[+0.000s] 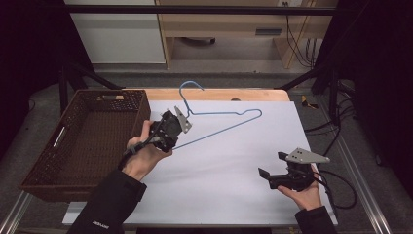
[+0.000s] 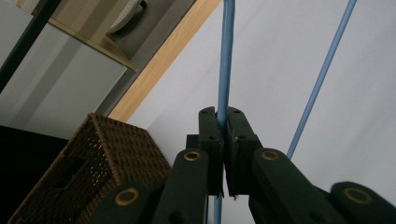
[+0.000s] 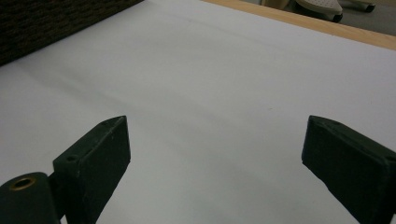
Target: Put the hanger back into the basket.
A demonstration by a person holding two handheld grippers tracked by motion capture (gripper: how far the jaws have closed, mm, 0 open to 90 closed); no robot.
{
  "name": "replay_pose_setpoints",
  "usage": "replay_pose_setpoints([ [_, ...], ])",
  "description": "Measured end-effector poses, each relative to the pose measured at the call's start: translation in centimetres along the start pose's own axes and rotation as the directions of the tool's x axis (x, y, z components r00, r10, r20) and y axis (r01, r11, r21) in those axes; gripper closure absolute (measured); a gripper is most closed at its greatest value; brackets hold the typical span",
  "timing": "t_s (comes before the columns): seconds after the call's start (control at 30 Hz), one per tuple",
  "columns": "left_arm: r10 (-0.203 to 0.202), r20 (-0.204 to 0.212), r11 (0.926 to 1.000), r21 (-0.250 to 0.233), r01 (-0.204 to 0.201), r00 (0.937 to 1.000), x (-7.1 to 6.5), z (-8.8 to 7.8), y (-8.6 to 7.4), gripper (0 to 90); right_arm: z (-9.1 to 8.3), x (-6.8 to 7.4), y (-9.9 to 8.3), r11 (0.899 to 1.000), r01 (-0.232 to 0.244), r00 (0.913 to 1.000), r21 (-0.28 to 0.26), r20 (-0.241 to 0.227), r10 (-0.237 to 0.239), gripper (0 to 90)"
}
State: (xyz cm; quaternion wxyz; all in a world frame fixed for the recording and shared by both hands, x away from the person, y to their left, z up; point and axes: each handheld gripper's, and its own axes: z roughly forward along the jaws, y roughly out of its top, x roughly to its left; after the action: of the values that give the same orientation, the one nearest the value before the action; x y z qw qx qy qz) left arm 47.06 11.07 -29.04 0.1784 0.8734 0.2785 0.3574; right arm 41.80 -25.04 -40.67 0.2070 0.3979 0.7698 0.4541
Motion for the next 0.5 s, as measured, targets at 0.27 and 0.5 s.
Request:
replay_pose_setpoints([
  [0.27, -0.064, 0.014, 0.9975, 0.032, 0.063, 0.9979, 3.3, -1.1, -0.5, 86.9, 0.1, 0.0, 0.0, 1.0, -0.003, 0.9999, 0.006, -0.011, 0.003, 8.3],
  [0.5, -0.142, -0.045, 0.9888, 0.041, 0.144, 0.9889, 6.1, -2.2, -2.0, 86.9, 0.2, 0.0, -0.1, 1.0, -0.002, 1.0, 0.003, -0.009, 0.002, 8.0],
])
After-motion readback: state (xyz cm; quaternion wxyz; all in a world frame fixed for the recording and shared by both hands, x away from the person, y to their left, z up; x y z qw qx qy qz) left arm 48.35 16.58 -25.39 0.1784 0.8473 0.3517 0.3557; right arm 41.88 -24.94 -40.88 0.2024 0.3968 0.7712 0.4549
